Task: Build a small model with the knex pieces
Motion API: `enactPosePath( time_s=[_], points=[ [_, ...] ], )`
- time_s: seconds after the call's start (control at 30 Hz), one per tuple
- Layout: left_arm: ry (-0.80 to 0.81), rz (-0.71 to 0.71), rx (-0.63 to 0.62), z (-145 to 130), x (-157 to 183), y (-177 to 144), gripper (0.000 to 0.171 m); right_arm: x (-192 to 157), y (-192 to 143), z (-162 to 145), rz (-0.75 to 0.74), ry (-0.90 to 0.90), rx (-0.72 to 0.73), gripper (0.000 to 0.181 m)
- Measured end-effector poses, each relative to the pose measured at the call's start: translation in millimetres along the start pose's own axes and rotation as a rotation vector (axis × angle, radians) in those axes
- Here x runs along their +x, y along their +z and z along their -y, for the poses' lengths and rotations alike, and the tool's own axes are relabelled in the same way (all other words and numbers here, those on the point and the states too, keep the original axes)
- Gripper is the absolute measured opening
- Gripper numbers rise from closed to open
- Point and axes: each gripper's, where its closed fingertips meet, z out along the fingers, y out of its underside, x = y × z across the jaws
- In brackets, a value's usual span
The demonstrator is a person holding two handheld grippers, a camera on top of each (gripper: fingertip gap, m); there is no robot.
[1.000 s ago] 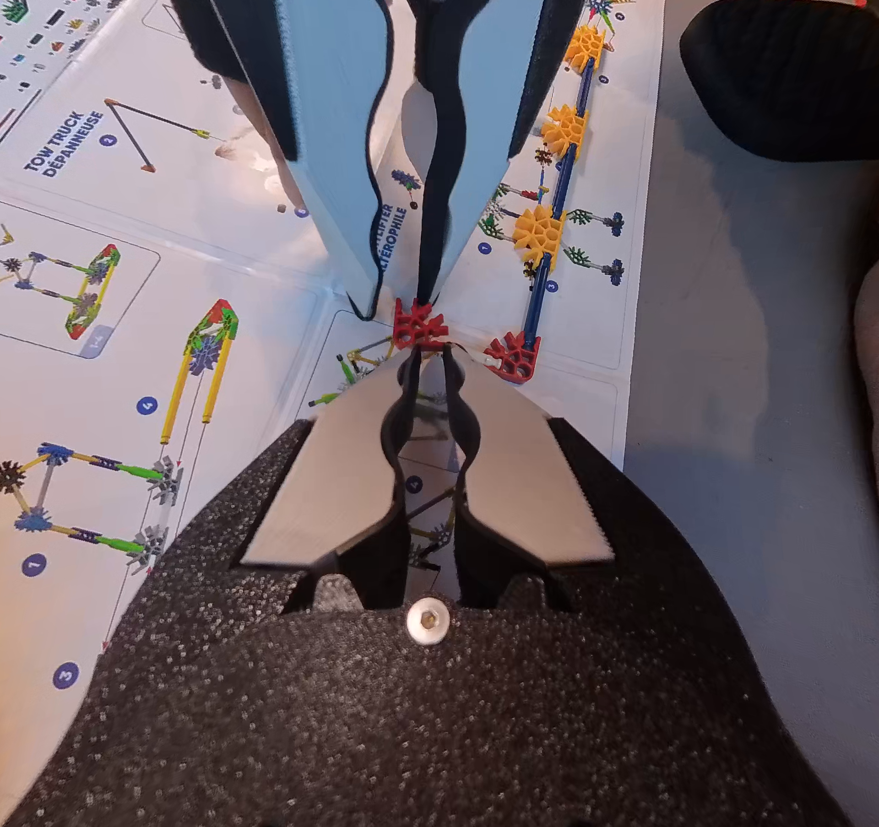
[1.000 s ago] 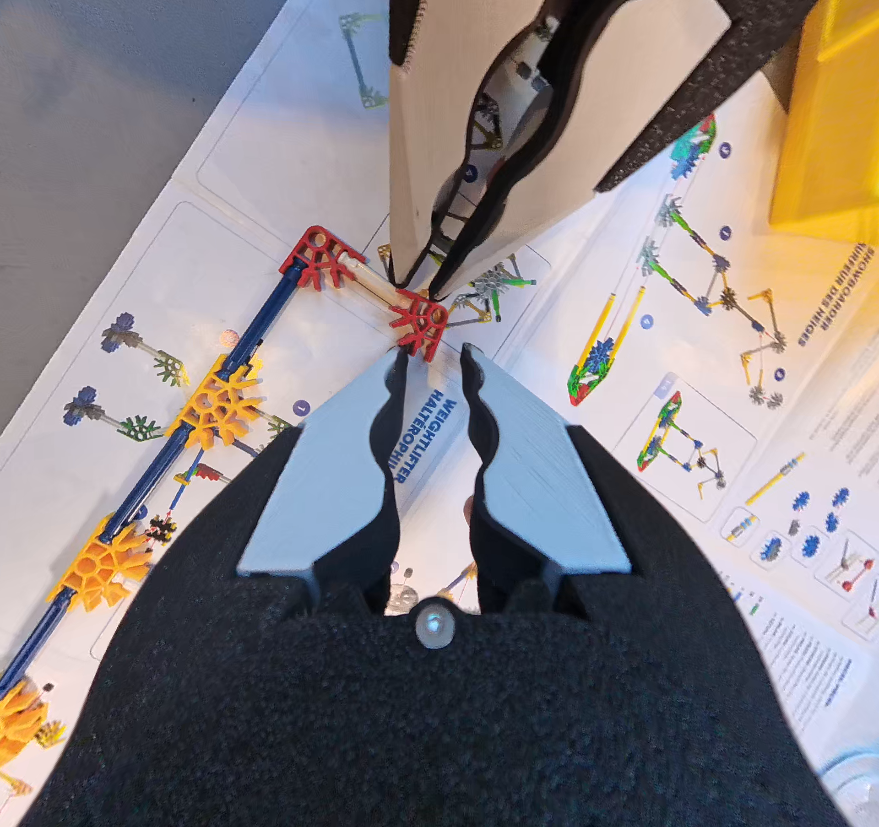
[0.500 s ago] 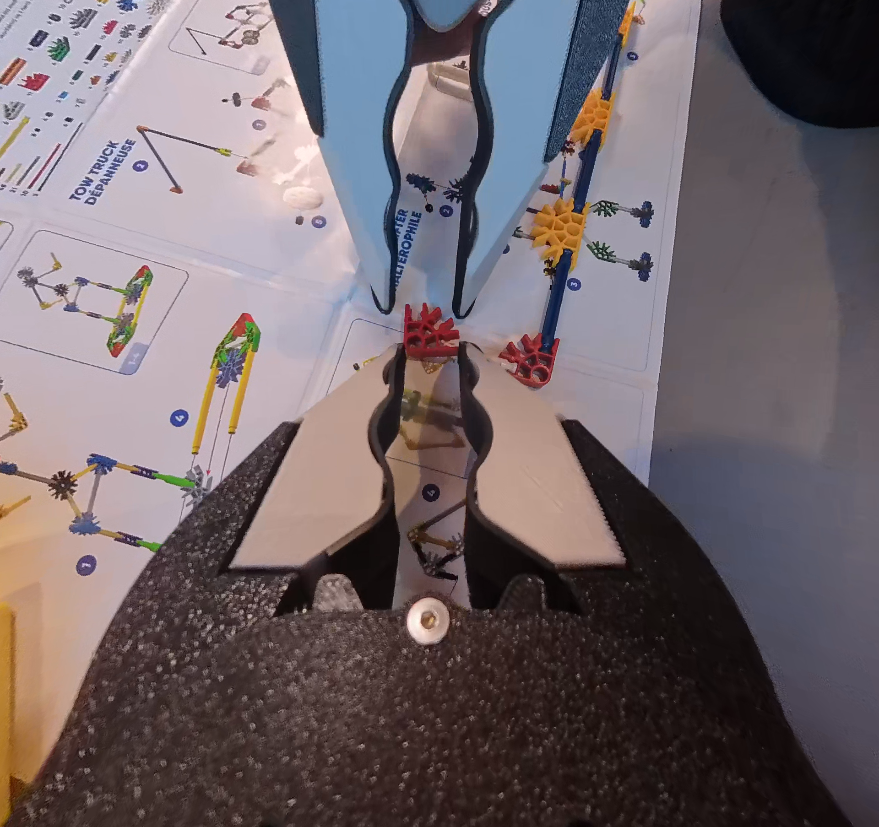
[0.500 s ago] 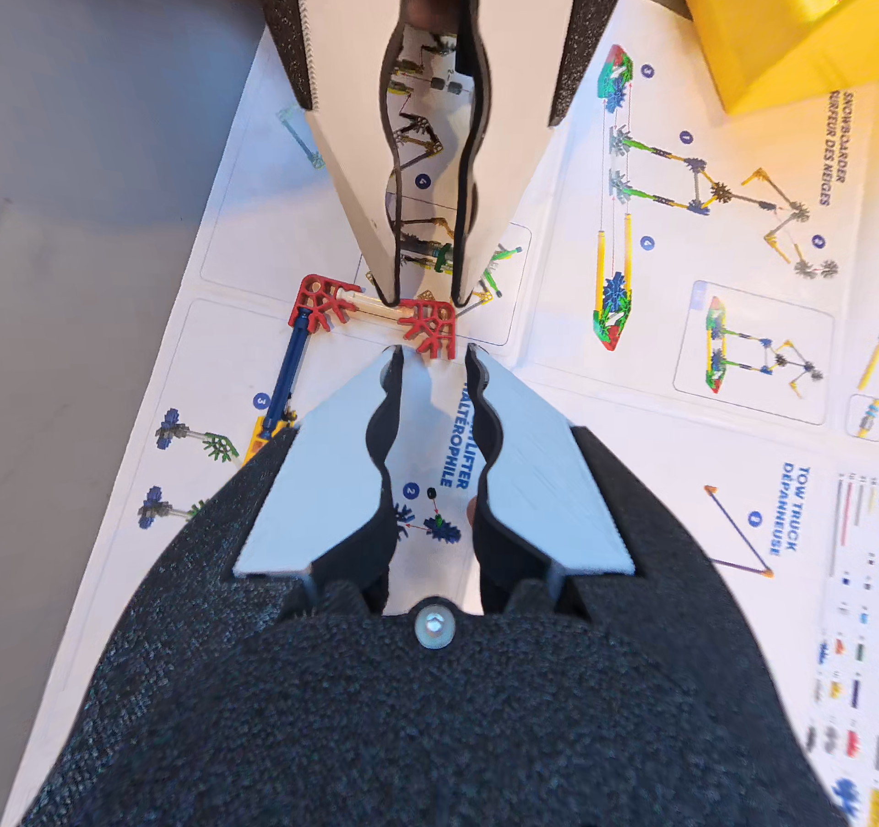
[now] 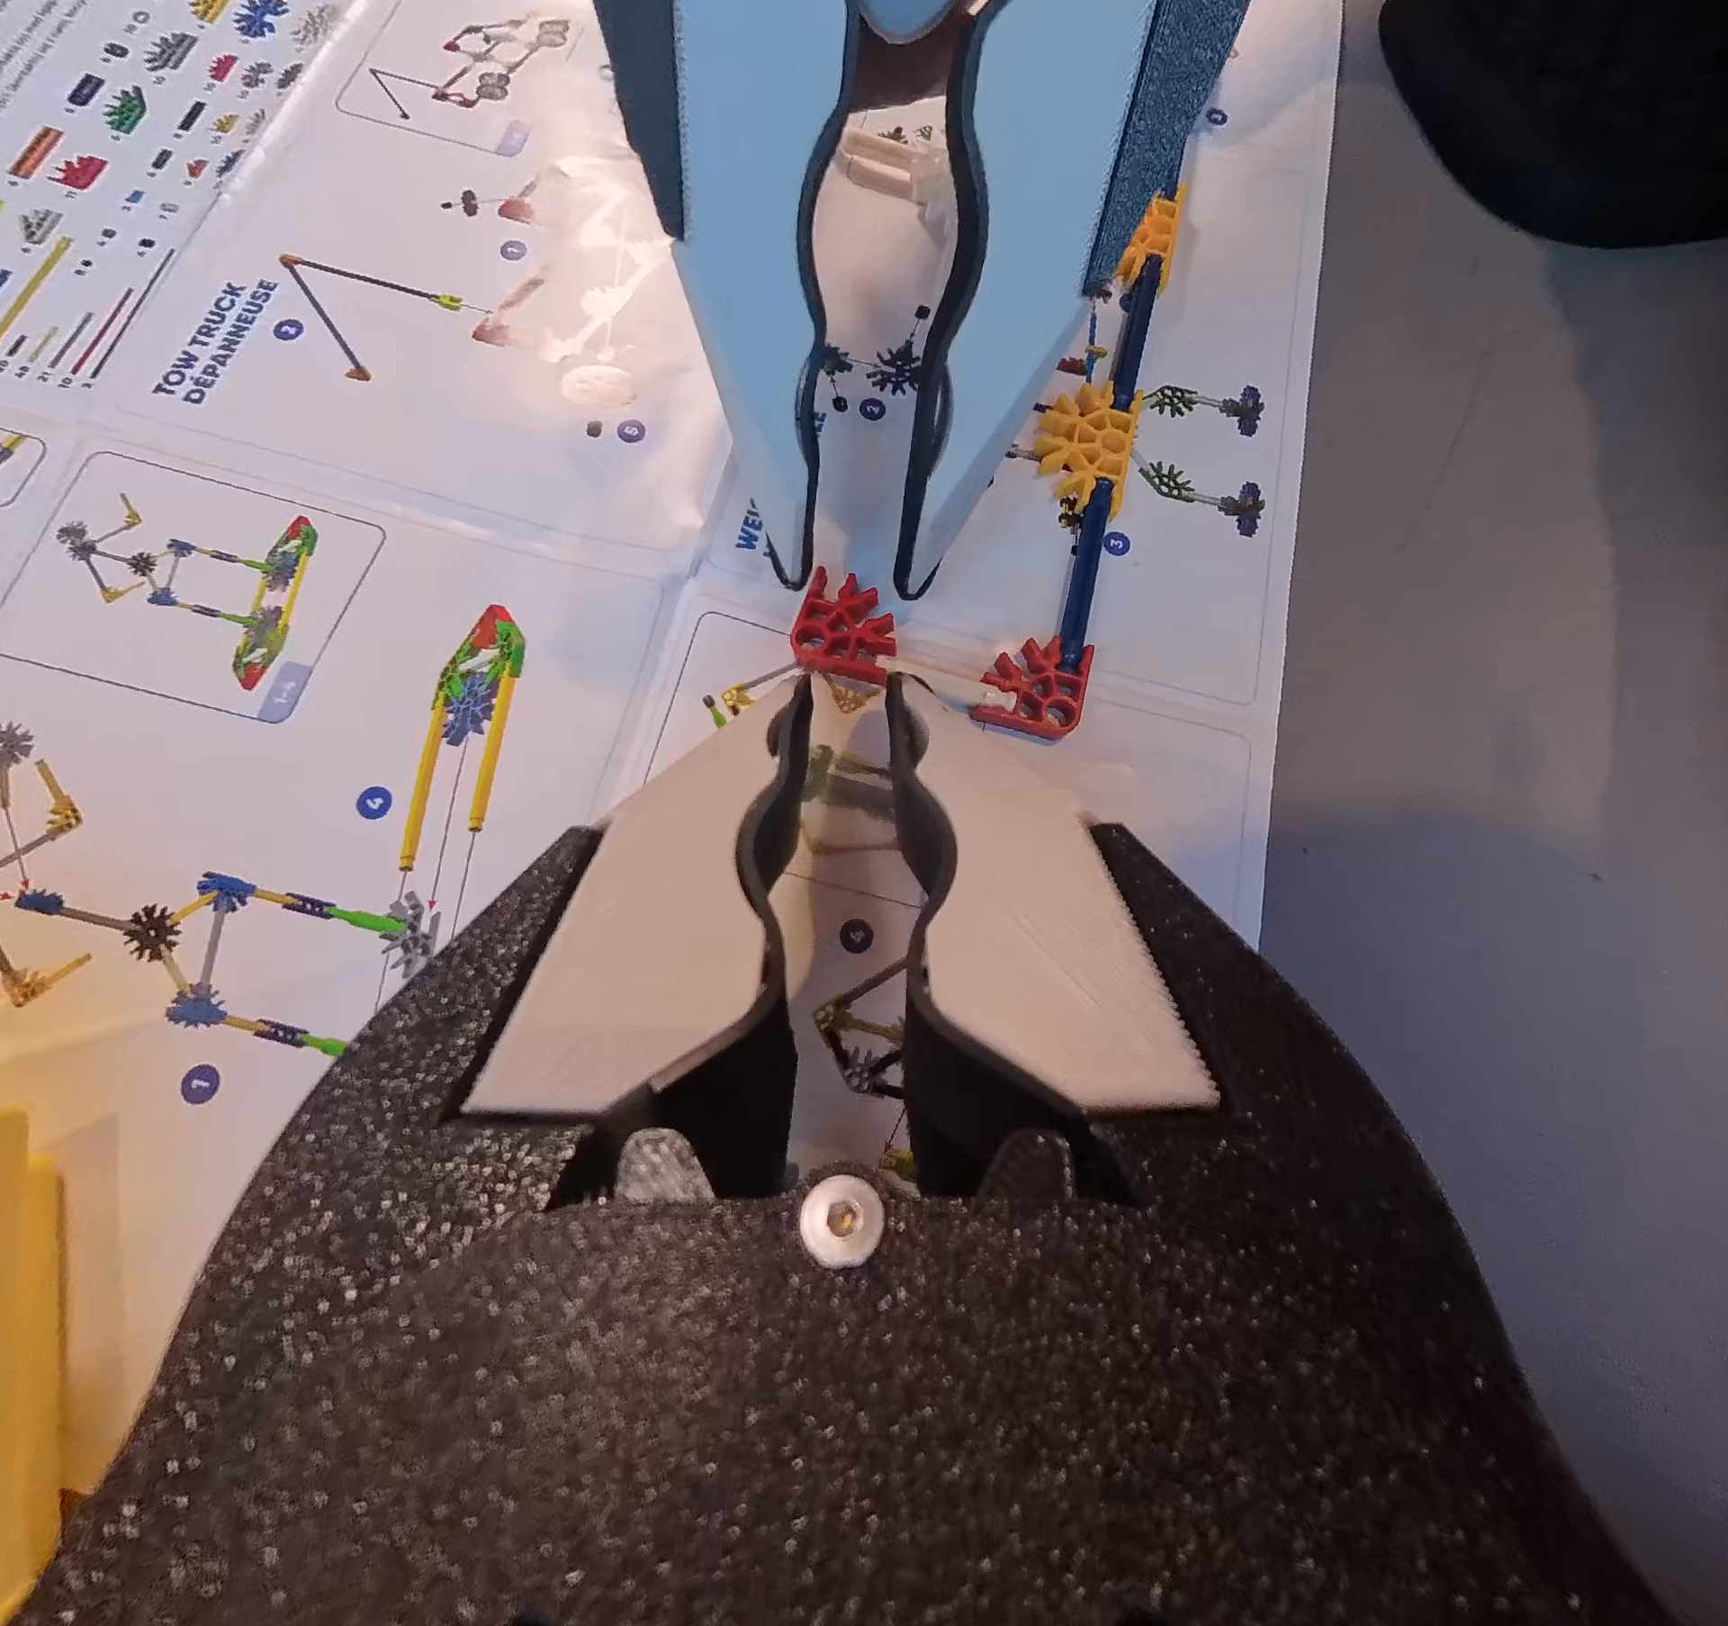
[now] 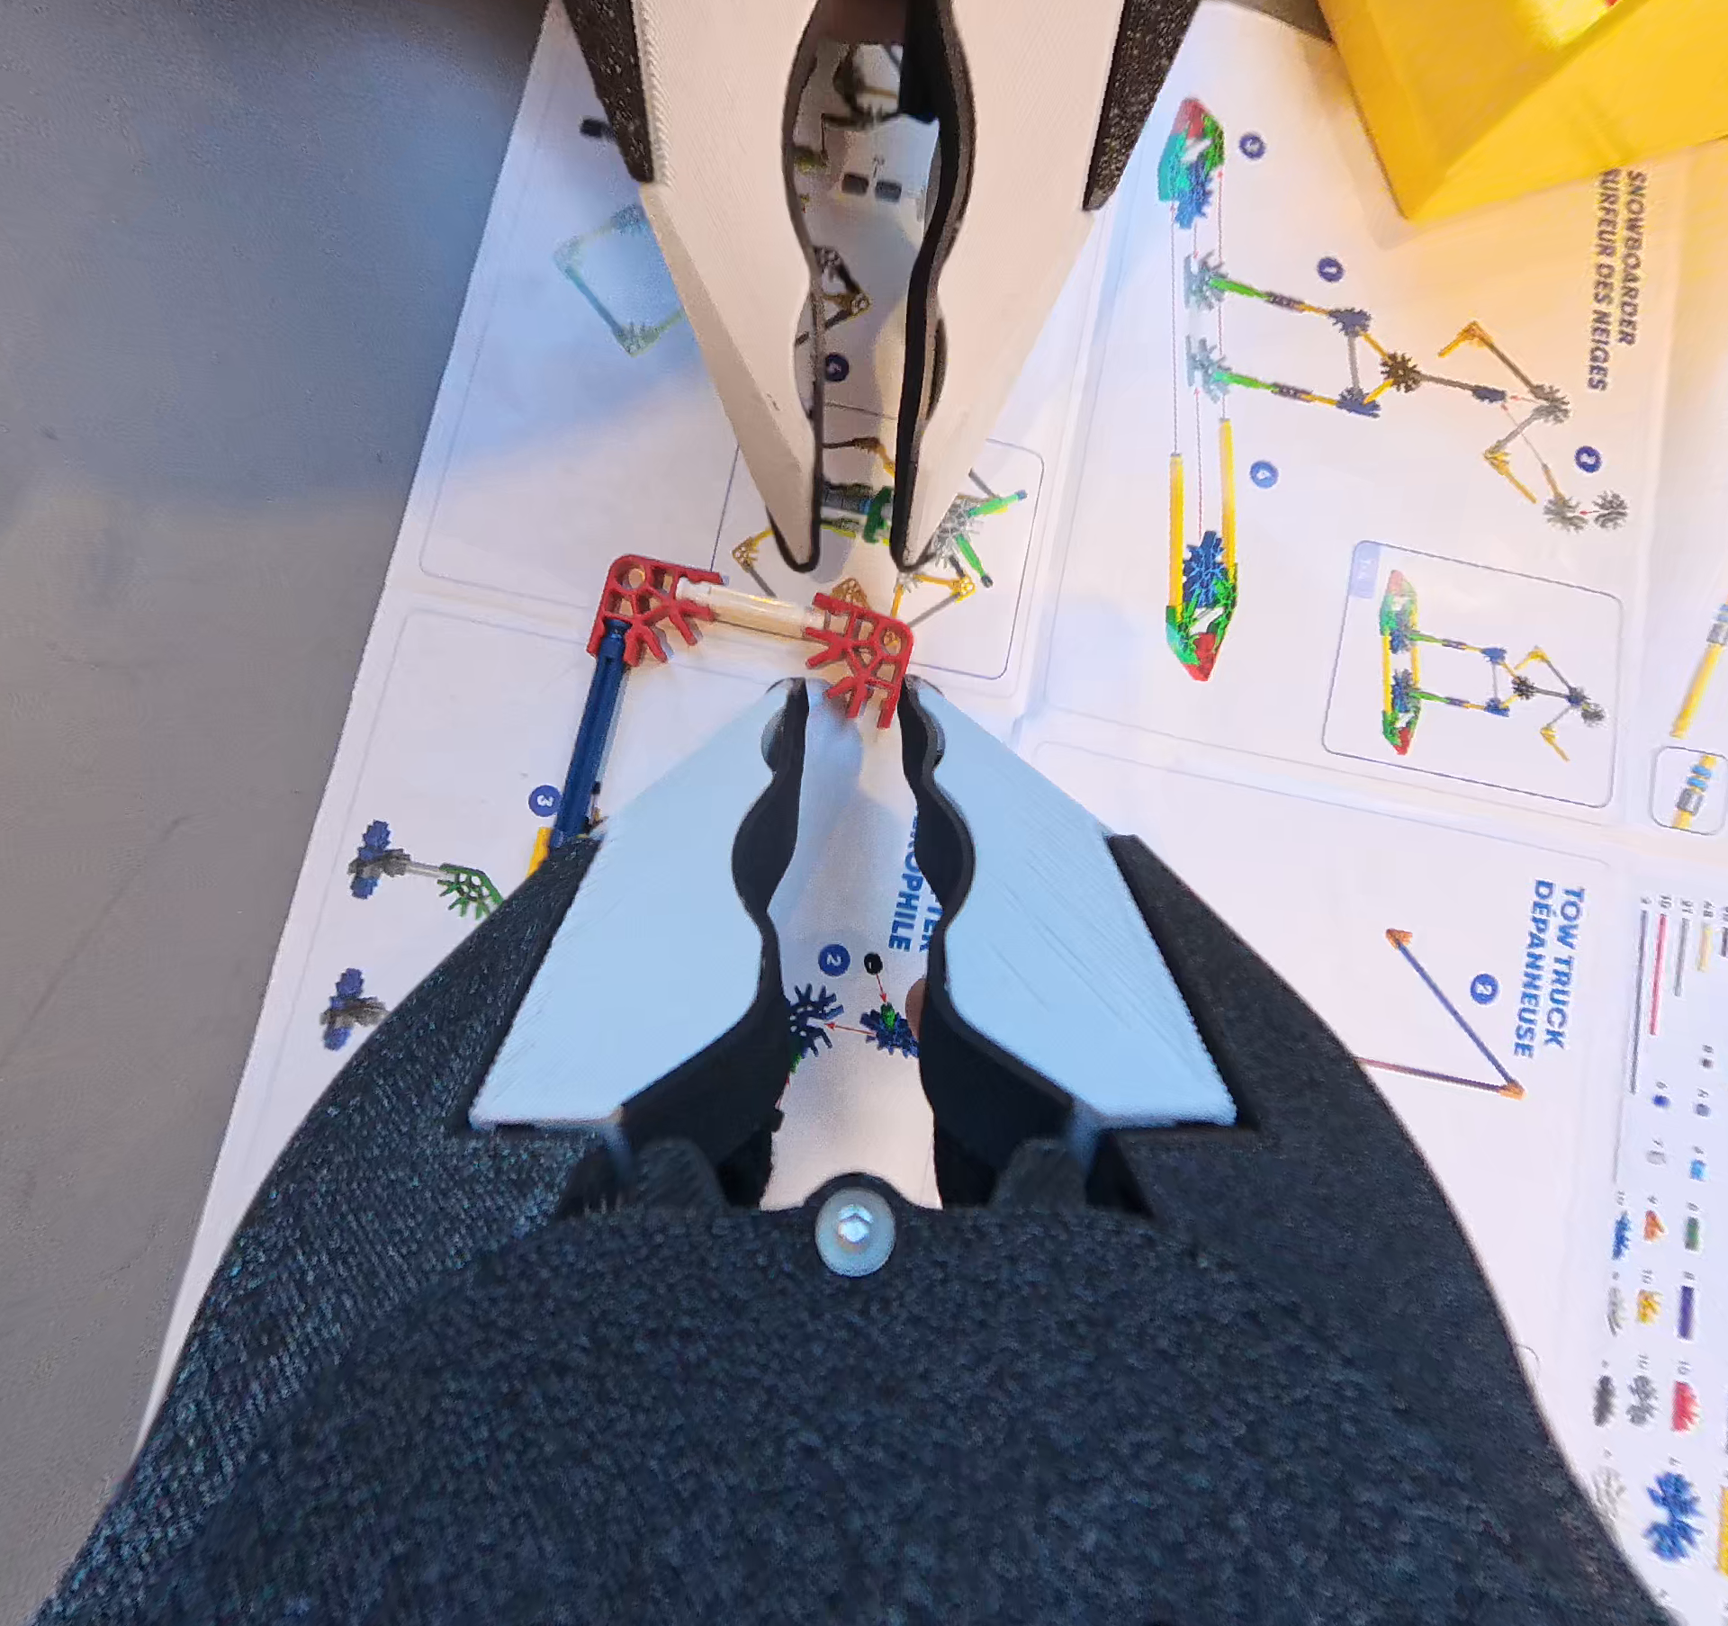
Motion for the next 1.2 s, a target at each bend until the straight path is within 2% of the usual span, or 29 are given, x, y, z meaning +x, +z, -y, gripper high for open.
enactPosePath(
  time_s=[0.17,0.33,0.53,0.9,1.2],
  points=[
    [0.006,0.005,-0.014,-3,-1,1,0.013,4,0,7,0.036,0.085,0.02,0.019],
    [0.033,0.004,-0.033,-5,4,5,0.015,-1,10,4,0.137,0.183,-0.017,0.018],
    [0.052,0.005,-0.041,-7,6,6,0.016,-6,13,6,0.146,0.14,-0.05,0.017],
    [0.033,0.003,-0.031,-7,6,5,0.013,4,6,8,0.156,0.181,-0.027,0.018],
    [0.039,0.008,-0.036,-8,6,6,0.013,-2,10,7,0.178,0.179,-0.041,0.017]
  ],
)
